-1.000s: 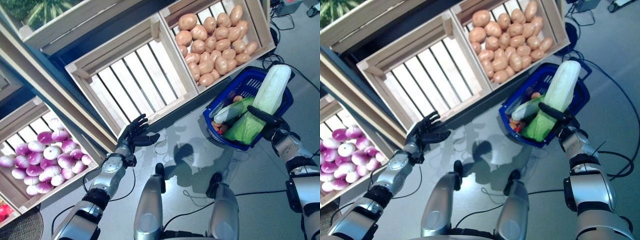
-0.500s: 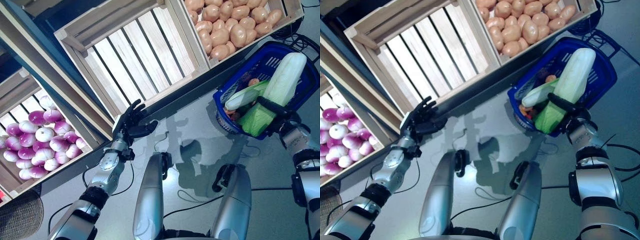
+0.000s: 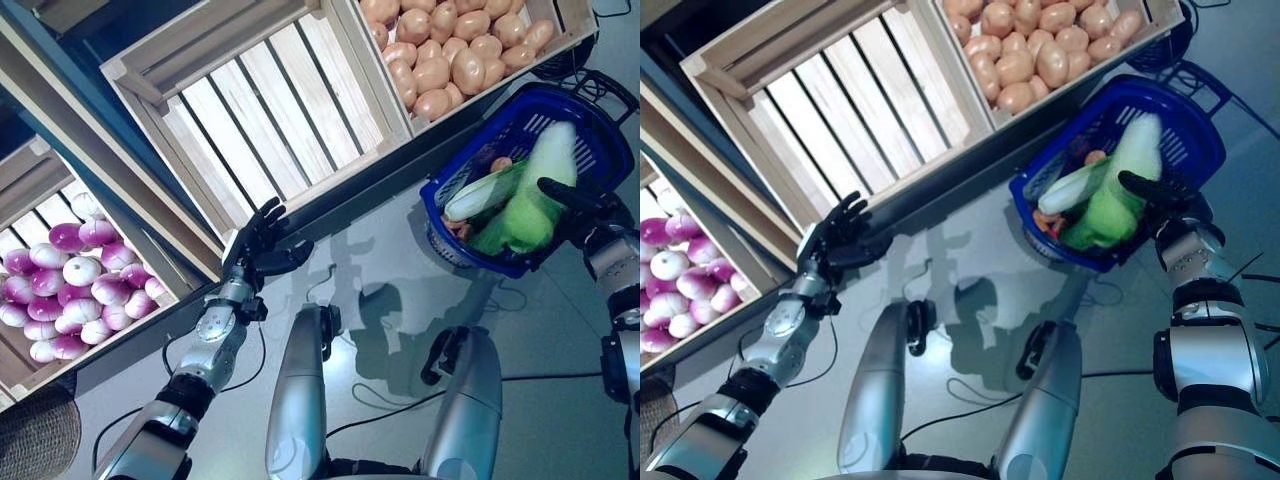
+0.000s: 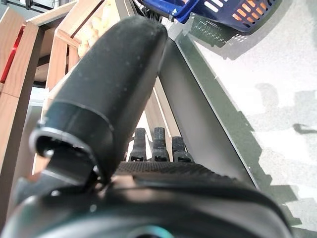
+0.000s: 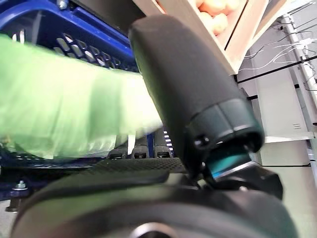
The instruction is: Put vegetables into the basket
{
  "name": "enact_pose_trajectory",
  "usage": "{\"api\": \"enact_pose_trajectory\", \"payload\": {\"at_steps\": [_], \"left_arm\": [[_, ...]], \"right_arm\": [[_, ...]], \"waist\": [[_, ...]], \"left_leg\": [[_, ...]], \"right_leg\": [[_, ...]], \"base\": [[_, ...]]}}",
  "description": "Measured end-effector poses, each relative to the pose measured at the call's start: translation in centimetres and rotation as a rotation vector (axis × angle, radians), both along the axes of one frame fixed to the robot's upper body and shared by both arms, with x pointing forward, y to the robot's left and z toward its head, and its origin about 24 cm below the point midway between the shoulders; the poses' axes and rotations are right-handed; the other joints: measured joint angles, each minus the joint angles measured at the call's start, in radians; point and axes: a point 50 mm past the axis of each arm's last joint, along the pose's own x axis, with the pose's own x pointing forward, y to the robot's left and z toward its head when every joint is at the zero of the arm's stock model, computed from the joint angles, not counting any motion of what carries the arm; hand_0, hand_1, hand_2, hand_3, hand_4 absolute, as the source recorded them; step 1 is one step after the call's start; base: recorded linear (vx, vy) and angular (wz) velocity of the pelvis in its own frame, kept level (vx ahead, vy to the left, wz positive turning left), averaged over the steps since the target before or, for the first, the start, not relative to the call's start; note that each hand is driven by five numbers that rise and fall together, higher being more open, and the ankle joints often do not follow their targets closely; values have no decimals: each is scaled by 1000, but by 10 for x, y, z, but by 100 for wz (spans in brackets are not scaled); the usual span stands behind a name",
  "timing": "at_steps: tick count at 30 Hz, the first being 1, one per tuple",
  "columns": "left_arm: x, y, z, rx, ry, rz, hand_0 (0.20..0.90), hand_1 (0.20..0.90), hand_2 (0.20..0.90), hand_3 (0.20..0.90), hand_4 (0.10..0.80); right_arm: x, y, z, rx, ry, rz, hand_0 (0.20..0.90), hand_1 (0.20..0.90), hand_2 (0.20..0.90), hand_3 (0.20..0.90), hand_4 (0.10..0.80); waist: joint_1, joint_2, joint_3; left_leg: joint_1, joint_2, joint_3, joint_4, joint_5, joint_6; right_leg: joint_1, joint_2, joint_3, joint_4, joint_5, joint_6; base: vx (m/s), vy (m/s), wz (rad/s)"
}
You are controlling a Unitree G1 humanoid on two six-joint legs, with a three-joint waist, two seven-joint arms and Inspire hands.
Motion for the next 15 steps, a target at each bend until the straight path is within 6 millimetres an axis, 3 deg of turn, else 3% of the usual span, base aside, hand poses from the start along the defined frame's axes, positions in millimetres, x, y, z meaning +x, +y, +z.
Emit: {"api": "enact_pose_trajectory", "payload": {"at_steps": [5, 15], "left_arm": [[-8, -3, -13, 4, 54, -42, 900, 900, 900, 900, 800], [-9, 0, -14, 18, 65, -72, 900, 900, 900, 900, 800]], "right_arm": [[-1, -1, 1, -1, 2, -3, 900, 900, 900, 900, 800], [-6, -12, 7, -14, -2, -25, 900, 900, 900, 900, 800]], "waist": [[-2, -4, -1], [2, -19, -3]], "left_leg": [[84, 15, 13, -56, 1, 0], [223, 27, 41, -183, 10, -13]], "right_leg": [[78, 13, -5, -60, 6, 9], [213, 29, -38, -182, 25, 24]], "base": [[55, 13, -6], [26, 8, -3]]}}
